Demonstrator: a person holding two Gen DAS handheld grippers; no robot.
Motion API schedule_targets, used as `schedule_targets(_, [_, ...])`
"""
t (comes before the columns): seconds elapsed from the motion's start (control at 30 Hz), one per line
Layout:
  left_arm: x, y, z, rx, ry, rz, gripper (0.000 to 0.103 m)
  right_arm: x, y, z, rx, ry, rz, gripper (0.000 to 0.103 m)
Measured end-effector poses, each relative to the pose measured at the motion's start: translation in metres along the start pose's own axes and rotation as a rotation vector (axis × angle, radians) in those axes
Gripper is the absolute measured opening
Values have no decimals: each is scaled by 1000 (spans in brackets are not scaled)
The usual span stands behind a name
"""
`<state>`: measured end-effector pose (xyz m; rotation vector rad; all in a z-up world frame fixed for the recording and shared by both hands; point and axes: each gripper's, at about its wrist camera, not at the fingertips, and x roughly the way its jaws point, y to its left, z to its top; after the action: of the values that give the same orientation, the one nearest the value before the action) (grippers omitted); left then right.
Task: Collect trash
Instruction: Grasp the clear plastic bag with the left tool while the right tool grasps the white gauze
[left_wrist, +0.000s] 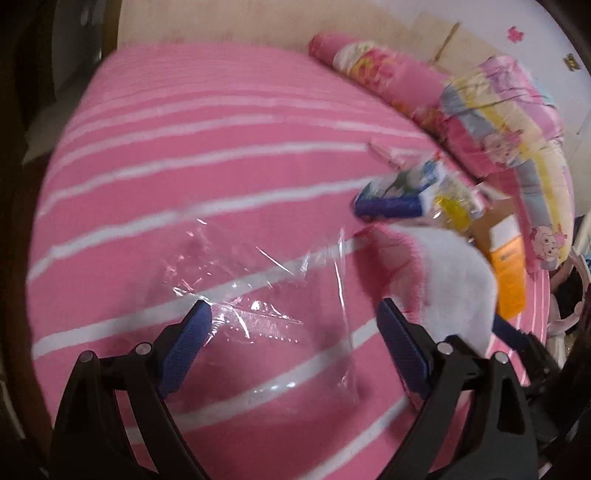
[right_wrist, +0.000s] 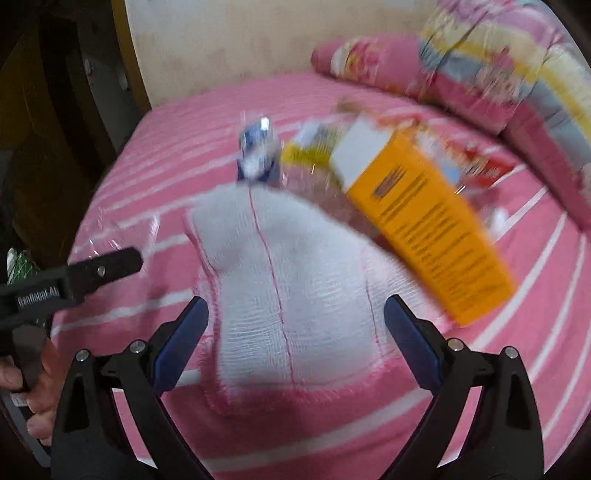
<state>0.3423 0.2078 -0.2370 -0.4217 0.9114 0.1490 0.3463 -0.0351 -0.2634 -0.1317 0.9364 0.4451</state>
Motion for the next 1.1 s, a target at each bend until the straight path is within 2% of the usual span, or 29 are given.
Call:
schedule_targets(0.1, [13,-8,-1,57,9,58,72,21,2,-5,-18,54,-5,90])
schedule_targets(0.17, [15,-12,-1,88,4,95,54,25,3,-6,-30,61,-16,82])
schedule_targets(0.23, [14,-10,-1,83,-7,103,41,23,3,-6,-46,57,-31,64])
schedule_targets(0.27, [13,-10,-1,83,-12,99,36,22,3,-6,-59,56,-35,60])
schedule_targets(0.3, [11,-9,-1,78,-13,84,33,21,4,-7,-65,56,-35,50])
schedule_targets(0.33, [9,-10,-1,75,-10,65,23,18,3,-7,-67,53,-34,37])
schedule_targets(0.37, [6,-11,-3,81,-11,66,20,15,1,-7,-66,51,-32,30])
schedule_targets(0.4, [5,-14,-4,88,-18,67,16,12,0,-7,-62,50,-27,17])
schedule_targets(0.53, [-13,-24,-9,91,-48,9,10,-14,-2,0,-68,4,30,15])
schedule_targets(0.67, [-43,-35,-14,104,-105,-49,9,-43,-7,2,-26,-28,108,15])
schedule_targets(0.8, [-66,-37,-30,68,-104,-141,9,-78,-8,4,-13,-62,142,15])
schedule_targets(0.97, [-106,-48,-65,8,-137,-256,9,-121,-18,-20,51,-77,205,15])
schedule_targets(1.1, [-144,-75,-107,-25,-139,-303,9,-164,-20,-52,44,-107,202,15])
